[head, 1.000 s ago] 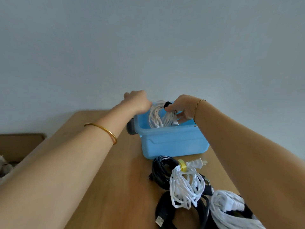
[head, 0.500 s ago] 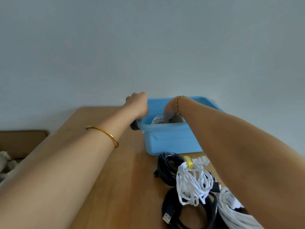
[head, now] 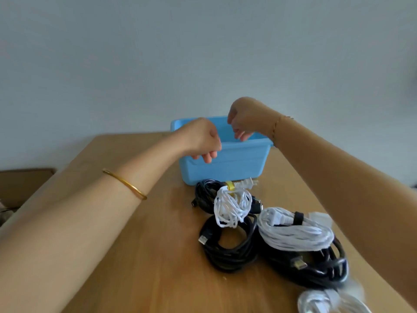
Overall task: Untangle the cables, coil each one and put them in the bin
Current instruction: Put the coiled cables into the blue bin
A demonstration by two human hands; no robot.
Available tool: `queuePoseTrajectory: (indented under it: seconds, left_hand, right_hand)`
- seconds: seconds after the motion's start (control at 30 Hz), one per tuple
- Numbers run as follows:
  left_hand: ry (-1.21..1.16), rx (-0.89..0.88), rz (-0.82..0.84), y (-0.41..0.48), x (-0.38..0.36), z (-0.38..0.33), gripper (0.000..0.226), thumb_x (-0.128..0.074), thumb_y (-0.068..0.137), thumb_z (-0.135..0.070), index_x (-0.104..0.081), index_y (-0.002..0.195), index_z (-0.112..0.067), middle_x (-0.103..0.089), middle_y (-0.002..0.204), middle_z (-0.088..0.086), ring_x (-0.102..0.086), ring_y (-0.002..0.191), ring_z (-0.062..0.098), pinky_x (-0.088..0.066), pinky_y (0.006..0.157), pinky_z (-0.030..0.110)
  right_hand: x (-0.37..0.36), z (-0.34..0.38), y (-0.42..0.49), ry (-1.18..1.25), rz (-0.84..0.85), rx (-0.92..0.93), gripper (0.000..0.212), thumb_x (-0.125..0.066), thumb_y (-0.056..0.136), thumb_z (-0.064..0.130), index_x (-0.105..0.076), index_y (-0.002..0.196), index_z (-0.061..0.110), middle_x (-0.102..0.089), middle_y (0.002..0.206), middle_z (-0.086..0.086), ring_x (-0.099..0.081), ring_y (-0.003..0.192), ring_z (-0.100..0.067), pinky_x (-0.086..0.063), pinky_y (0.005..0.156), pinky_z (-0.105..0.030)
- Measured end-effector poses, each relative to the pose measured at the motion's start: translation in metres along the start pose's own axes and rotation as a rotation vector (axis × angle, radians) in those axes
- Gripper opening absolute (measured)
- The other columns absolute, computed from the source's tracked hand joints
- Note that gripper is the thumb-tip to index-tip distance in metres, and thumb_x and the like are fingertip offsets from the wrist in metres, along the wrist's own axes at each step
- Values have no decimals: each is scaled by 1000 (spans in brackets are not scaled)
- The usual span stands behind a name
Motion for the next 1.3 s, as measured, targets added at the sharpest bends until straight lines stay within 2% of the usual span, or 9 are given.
queuePoseTrajectory:
  seconds: [0.2,0.4,0.57,0.67,0.77,0.87,0.97,1.1,1.3]
  left_hand:
    - [139,73,331,-12,-45,-13,27,-55,94,-28,-60,95,-2,-67,84,6,-63,67,14,-53,53,20]
    - [125,148,311,-14,-60,-3,22,-61,86,-15,-50,68,-10,-49,60,2,-49,61,14,-47,56,20]
    - [-96,211,254,-23,-54,8,17,-67,85,-14,-64,101,-9,-64,83,4,-58,74,11,-50,62,19]
    - [-141,269,166,-23,-47,21,18,-56,92,-11,-66,104,-2,-68,91,11,-56,70,15,-48,58,22]
    - [125,308,-6,-25,-42,32,22,-46,97,-18,-57,100,1,-62,89,18,-57,68,27,-46,61,28]
    - [16,383,105,-28,-62,38,34,-49,98,-34,-54,107,-2,-59,101,15,-59,83,27,-49,71,32]
    - [-159,457,99,-27,-73,44,20,-57,93,-20,-53,82,-4,-57,77,13,-54,61,22,-48,56,28]
    - [-332,459,29,-26,-76,52,22,-58,92,-10,-54,112,0,-57,97,18,-58,81,28,-54,67,36]
    - [-325,364,-32,-39,-44,49,12,-51,89,-5,-50,77,-6,-54,68,8,-58,59,18,-57,56,29]
  right_hand:
    - [9,-3,-51,-41,-175,171,26,-36,86,-3,-60,91,6,-68,88,-16,-66,64,-30,-46,55,-22]
    - [-30,-17,-58,-287,255,106,26,-48,88,5,-65,108,1,-70,97,-14,-69,76,-25,-55,65,-26]
    - [-58,-27,-54,-489,367,209,40,-64,83,30,-62,119,12,-65,110,-7,-60,66,-18,-49,64,-21]
    - [-63,-29,-53,-450,307,295,30,-67,80,31,-65,110,23,-61,90,2,-59,67,-17,-44,52,-14]
    - [-57,-29,-58,-348,284,314,19,-72,78,25,-67,96,25,-63,88,1,-62,82,-24,-49,65,-24]
    - [-37,-26,-62,-288,216,341,22,-74,77,23,-69,99,23,-68,96,-5,-64,88,-27,-51,76,-33]
    - [-12,-22,-67,-146,94,339,18,-72,77,16,-70,95,20,-68,90,-8,-61,72,-26,-49,63,-29]
    - [7,-21,-71,84,-77,331,20,-72,77,8,-70,96,12,-67,85,-10,-53,64,-19,-44,57,-25]
    - [14,-24,-68,407,-368,273,12,-68,79,7,-67,92,8,-60,73,-6,-50,51,-16,-46,54,-28]
Point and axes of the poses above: each hand's wrist, its own y-axis towards the middle knuckle, its own x-axis out of the back of the hand, z = x × y, the point moved 4 cm from there along y, towards the middle knuckle
